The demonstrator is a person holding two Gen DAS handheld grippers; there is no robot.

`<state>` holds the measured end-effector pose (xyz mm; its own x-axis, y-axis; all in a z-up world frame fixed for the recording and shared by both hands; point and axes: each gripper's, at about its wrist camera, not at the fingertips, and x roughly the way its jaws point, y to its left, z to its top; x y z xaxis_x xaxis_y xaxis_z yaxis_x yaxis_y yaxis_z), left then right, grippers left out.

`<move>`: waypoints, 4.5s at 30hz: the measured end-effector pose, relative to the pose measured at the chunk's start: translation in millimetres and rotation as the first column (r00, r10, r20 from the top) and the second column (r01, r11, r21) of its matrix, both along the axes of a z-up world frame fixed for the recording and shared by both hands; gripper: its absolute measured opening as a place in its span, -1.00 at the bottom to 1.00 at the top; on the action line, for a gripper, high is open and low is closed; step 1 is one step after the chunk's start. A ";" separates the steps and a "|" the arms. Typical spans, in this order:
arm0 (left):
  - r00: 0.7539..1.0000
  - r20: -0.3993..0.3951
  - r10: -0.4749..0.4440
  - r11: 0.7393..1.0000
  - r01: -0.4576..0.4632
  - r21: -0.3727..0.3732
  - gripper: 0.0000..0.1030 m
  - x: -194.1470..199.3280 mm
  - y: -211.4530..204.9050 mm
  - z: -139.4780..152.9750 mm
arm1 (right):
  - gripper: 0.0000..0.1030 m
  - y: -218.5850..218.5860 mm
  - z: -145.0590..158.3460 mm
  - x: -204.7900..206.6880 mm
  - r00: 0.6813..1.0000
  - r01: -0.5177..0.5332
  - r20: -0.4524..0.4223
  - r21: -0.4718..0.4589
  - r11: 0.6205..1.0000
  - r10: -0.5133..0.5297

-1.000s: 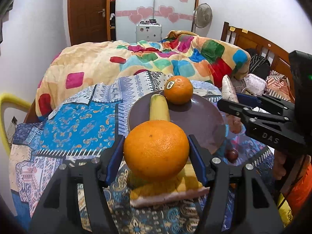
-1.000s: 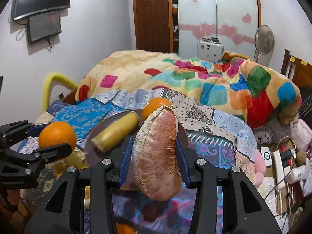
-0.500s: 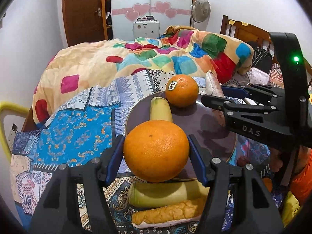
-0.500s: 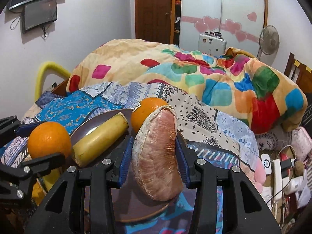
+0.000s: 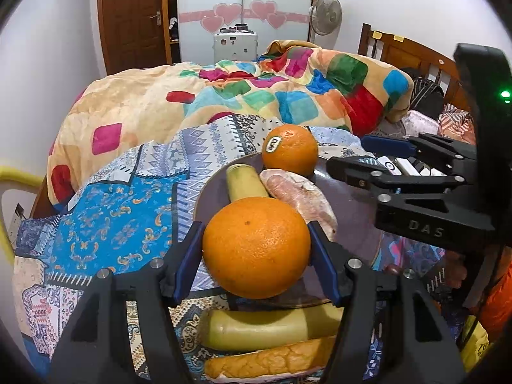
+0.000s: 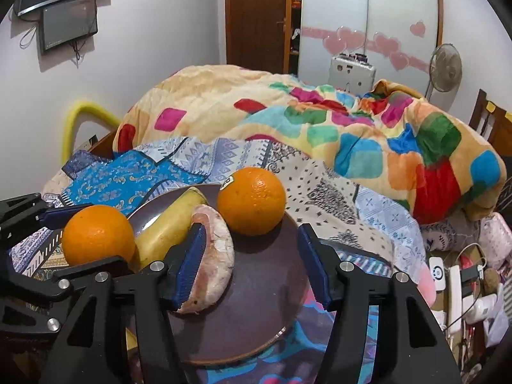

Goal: Organize fruits
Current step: 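Lower the orange and pomelo segment onto the plate and open both tools, then reach the left tool to another pomelo segment while the right tool reaches a mandarin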

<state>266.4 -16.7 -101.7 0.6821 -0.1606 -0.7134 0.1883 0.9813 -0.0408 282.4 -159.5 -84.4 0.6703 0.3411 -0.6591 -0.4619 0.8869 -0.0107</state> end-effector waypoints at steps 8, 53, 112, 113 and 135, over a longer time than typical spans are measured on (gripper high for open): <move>1.000 -0.022 -0.023 0.999 0.022 -0.023 0.23 5.1 -14.8 0.0 | 0.08 -21.9 9.3 -16.3 1.000 0.015 0.018 0.036 0.999 -0.016; 0.985 -0.163 -0.063 0.998 0.063 -0.003 0.32 55.7 -94.1 -0.4 | 0.08 -88.5 28.8 -44.5 0.989 0.108 0.096 0.033 0.994 -0.111; 0.985 -0.124 0.116 0.993 -0.116 0.006 0.37 -109.9 2.6 -55.2 | -0.24 -51.2 -54.3 -147.0 0.986 -0.077 -0.142 0.088 0.993 0.089; 0.986 -0.123 0.115 0.993 -0.115 0.007 0.33 -115.3 7.9 -55.4 | -0.31 -50.5 -55.3 -147.7 0.986 -0.078 -0.141 0.084 0.993 0.089; 0.977 -0.162 0.141 0.989 -0.146 -0.021 0.51 -172.9 75.9 -45.3 | -0.40 -71.5 -52.7 -141.0 0.991 -0.009 -0.132 0.106 0.994 0.023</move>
